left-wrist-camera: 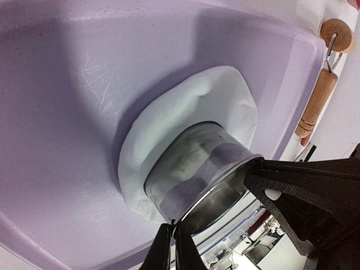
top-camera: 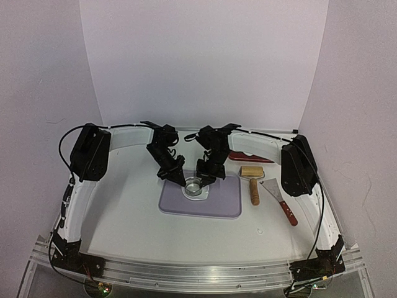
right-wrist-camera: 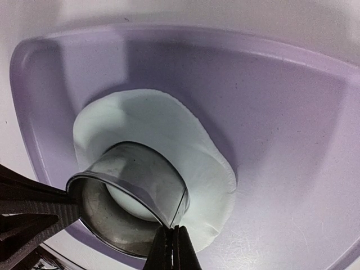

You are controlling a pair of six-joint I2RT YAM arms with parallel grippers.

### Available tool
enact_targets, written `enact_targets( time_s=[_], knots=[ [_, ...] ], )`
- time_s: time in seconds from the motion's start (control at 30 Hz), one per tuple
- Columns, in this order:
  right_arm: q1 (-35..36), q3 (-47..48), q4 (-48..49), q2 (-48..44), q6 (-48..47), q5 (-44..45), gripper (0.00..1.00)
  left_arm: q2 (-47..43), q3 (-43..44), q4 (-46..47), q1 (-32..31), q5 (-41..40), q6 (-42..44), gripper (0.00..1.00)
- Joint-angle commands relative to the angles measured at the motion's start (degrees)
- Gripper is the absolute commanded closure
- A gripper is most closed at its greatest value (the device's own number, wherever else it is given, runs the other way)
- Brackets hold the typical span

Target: Roll out the dumpling wrappers from the dough

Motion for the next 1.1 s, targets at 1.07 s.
enact_targets(
  time_s=[1.07],
  knots=[
    [-0.9,-3.9,-8.2,-1.4,-3.1,4.2,1.0,-7.8,0.3,-2.6,2.5,-14.4,-2.7,0.58]
  ],
)
